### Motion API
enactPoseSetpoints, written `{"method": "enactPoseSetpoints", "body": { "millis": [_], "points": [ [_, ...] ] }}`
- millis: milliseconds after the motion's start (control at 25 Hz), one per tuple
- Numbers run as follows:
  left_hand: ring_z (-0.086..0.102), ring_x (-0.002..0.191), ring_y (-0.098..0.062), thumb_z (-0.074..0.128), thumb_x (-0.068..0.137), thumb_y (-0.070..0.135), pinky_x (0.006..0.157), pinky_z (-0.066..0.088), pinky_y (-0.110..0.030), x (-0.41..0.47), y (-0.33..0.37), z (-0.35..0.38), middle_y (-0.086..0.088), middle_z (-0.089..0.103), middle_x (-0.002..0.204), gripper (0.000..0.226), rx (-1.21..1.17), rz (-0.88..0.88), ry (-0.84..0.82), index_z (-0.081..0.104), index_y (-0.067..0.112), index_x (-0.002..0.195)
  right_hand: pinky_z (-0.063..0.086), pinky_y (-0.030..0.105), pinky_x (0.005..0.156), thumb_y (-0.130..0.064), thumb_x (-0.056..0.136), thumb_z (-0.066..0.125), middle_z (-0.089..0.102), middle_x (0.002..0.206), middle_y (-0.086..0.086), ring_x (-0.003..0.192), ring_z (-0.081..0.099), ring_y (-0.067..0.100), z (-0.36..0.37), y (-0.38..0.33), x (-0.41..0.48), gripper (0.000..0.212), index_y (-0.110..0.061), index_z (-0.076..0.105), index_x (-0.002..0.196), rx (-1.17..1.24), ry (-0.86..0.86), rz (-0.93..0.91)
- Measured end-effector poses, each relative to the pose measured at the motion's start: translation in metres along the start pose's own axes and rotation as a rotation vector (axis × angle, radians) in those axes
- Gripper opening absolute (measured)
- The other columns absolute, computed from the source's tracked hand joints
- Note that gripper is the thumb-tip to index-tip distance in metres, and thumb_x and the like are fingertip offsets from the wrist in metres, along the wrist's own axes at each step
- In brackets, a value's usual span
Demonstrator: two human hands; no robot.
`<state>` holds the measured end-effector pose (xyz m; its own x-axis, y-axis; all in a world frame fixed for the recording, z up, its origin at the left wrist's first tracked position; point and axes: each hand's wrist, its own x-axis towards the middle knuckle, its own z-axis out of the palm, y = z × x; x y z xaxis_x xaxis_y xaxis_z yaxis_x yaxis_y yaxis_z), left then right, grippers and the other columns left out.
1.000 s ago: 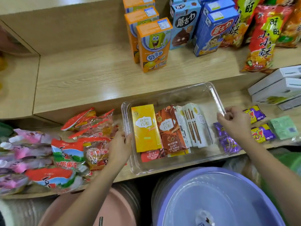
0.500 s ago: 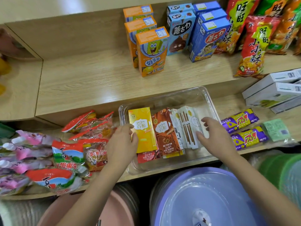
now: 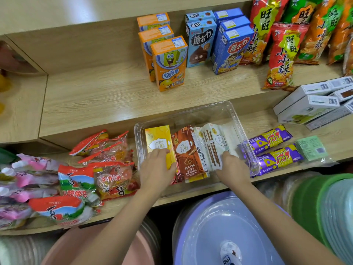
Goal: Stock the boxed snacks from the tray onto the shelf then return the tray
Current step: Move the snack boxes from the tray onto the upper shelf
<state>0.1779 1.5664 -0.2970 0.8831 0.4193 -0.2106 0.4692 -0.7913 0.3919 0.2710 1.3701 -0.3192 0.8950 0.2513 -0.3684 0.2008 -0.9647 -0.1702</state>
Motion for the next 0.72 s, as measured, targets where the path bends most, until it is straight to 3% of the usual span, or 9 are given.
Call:
{"method": "enactPoseSetpoints", "body": {
  "millis": [120,240,520,640,720],
  "points": [
    [0.024,0.141,-0.026,0.062,0.077,0.055,0.110,0.028,-0.042,0.004,-0.006,0.012,-0.007,0.028,0.153,0.082,0.266,0.068,-0.105,0.029,0.020,0.144,0.047,0.034,0.068,-0.018,0.079,0.065,0.064,0.104,0.013,0.094,0.063,0.032,0.004,-0.001,0.003,0.037,-0.006,0.047,0.109,0.032,0.006,0.016],
    [0.004,0.147,-0.034,0.065,0.076,0.057,0.116,0.011,-0.046,0.000,-0.016,0.025,-0.013,0.006,0.160,0.097,0.343,0.089,-0.118,0.012,0.022,0.149,0.050,0.036,0.067,-0.015,0.079,0.065,0.065,0.103,0.013,0.091,0.065,0.032,0.006,-0.002,0.007,0.041,-0.006,0.041,0.112,0.062,-0.026,0.035],
    [0.013,0.145,-0.036,0.066,0.081,0.046,0.115,0.015,-0.051,-0.010,-0.028,0.031,-0.009,0.023,0.157,0.080,0.217,0.167,-0.038,0.028,0.024,0.147,0.054,0.037,0.066,-0.028,0.080,0.062,0.065,0.104,0.011,0.089,0.066,0.030,0.002,-0.002,0.000,0.042,-0.009,0.040,0.110,0.210,0.062,0.056],
    [0.002,0.147,-0.029,0.062,0.084,0.044,0.115,0.018,-0.048,-0.024,-0.023,0.034,-0.003,0.013,0.160,0.074,0.131,0.155,-0.123,0.027,0.029,0.147,0.055,0.045,0.075,-0.030,0.076,0.065,0.059,0.109,0.012,0.094,0.062,0.031,-0.001,-0.003,0.000,0.047,-0.012,0.036,0.109,0.313,-0.036,0.022],
    [-0.002,0.148,-0.025,0.058,0.088,0.045,0.116,0.016,-0.046,-0.028,-0.018,0.039,-0.002,0.011,0.160,0.064,-0.009,0.113,-0.102,0.033,0.030,0.145,0.052,0.042,0.077,-0.026,0.076,0.065,0.056,0.110,0.012,0.095,0.059,0.030,-0.004,-0.004,0.005,0.044,-0.012,0.037,0.107,0.367,-0.117,0.031]
  ]
}}
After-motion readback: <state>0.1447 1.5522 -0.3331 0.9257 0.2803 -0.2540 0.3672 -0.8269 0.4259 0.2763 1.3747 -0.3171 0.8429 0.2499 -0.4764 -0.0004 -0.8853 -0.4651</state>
